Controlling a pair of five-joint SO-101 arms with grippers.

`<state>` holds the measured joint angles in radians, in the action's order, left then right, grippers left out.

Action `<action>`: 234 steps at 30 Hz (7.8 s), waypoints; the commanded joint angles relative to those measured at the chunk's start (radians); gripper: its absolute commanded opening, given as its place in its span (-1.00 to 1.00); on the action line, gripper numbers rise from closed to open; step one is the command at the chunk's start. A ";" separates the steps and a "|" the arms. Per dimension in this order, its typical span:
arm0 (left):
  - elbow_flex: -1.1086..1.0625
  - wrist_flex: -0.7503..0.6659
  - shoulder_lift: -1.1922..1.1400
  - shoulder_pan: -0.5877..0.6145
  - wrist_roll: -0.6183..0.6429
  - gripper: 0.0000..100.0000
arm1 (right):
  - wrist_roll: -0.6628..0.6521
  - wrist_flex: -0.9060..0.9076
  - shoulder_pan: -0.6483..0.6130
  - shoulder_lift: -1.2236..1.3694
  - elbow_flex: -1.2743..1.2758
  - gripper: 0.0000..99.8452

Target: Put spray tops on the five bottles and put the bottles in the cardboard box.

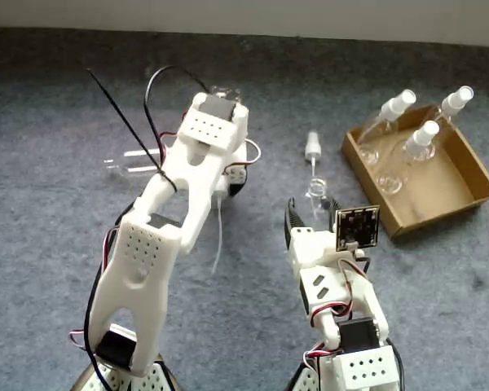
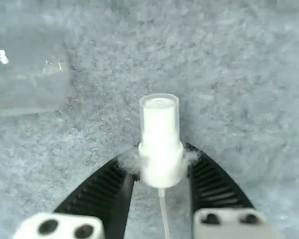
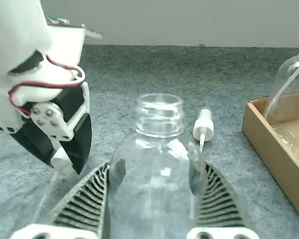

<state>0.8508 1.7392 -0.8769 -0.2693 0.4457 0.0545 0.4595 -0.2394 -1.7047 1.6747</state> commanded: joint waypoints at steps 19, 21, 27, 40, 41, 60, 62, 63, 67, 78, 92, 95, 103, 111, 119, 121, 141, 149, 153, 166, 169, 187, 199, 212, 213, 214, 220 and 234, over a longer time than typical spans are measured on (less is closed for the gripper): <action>0.053 0.011 0.590 -0.024 -0.245 -0.95 | 0.000 -0.048 -0.059 -0.010 0.110 -0.84; 0.053 0.011 0.648 -0.027 -0.242 -0.98 | 0.000 -0.128 -0.067 -0.010 0.110 -0.84; 0.050 0.012 0.822 -0.027 -0.241 -0.99 | 0.000 -0.226 -0.077 -0.010 0.111 -0.84; 0.053 0.006 1.102 -0.189 -0.242 -0.99 | -0.074 -0.229 -0.213 -0.010 0.110 -0.84; 0.053 0.006 1.119 -0.203 -0.241 -0.99 | -0.094 -0.229 -0.213 -0.010 0.111 -0.84; 0.050 0.014 1.319 -0.325 -0.169 -0.99 | -0.118 -0.280 -0.254 -0.010 0.111 -0.84; 0.030 0.014 1.333 -0.320 -0.169 -0.99 | -0.118 -0.278 -0.254 -0.010 0.111 -0.84; -0.002 0.014 1.340 -0.320 -0.169 -0.99 | -0.118 -0.278 -0.251 -0.010 0.111 -0.84; -0.162 0.015 1.420 -0.328 -0.169 -0.99 | -0.123 -0.277 -0.251 -0.010 0.111 -0.84; -0.828 -0.390 1.784 -0.320 -0.170 -0.99 | -0.124 -0.274 -0.251 -0.002 0.111 -0.84; -1.564 -1.398 2.051 -0.320 -0.437 -0.99 | -0.124 -0.226 -0.251 -0.010 0.111 -0.84; -1.595 -1.485 2.063 -0.320 -0.437 -0.99 | -0.126 -0.226 -0.251 -0.010 0.111 -0.84; -1.606 -1.475 2.064 -0.328 -0.431 -0.99 | -0.126 -0.226 -0.251 -0.010 0.111 -0.84; -1.609 -1.405 2.072 -0.329 -0.431 -0.99 | -0.144 -0.226 -0.251 -0.010 0.111 -0.84; -1.607 -1.401 2.074 -0.328 -0.356 -0.99 | -0.310 -0.228 -0.257 -0.010 0.111 -0.84; -1.610 -1.399 2.074 -0.321 -0.342 -0.99 | -0.310 -0.228 -0.255 -0.010 0.111 -0.84; -1.684 -1.326 2.166 -0.329 -0.339 -0.99 | -0.308 -0.228 -0.255 -0.010 0.111 -0.84; -1.813 -1.327 2.166 -0.331 -0.338 -0.99 | -0.308 -0.226 -0.255 -0.010 0.111 -0.84; -1.914 -1.399 2.166 -0.331 -0.338 -0.99 | -0.308 -0.225 -0.255 -0.010 0.111 -0.84; -2.207 -1.714 2.167 -0.331 -0.338 -0.99 | -0.307 -0.222 -0.255 -0.010 0.111 -0.84; -2.209 -1.711 2.167 -0.331 -0.336 -0.99 | -0.307 -0.222 -0.255 -0.010 0.111 -0.84; -2.265 -1.714 2.167 -0.331 -0.074 -0.99 | -0.307 -0.220 -0.252 -0.010 0.111 -0.84; -2.265 -1.712 2.167 -0.367 -0.219 -0.99 | -0.307 -0.220 -0.251 -0.010 0.111 -0.84; -2.218 -1.714 2.158 -0.364 -0.224 -0.99 | -0.307 -0.219 -0.251 -0.010 0.111 -0.84; -2.210 -1.712 2.158 -0.364 -0.224 -0.99 | -0.307 -0.219 -0.251 -0.010 0.111 -0.84; -2.207 -1.711 2.158 -0.364 -0.224 -0.99 | -0.307 -0.219 -0.251 -0.010 0.111 -0.84; -2.229 -1.714 2.166 -0.364 -0.224 -0.99 | -0.307 -0.219 -0.251 -0.010 0.111 -0.84; -2.187 -1.688 2.163 -0.360 -0.224 -0.99 | -0.307 -0.219 -0.251 -0.008 0.111 -0.84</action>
<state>-1.3709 0.0376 1.2789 -0.6130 0.2340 -0.2432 0.2447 -0.4879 -1.7047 1.6747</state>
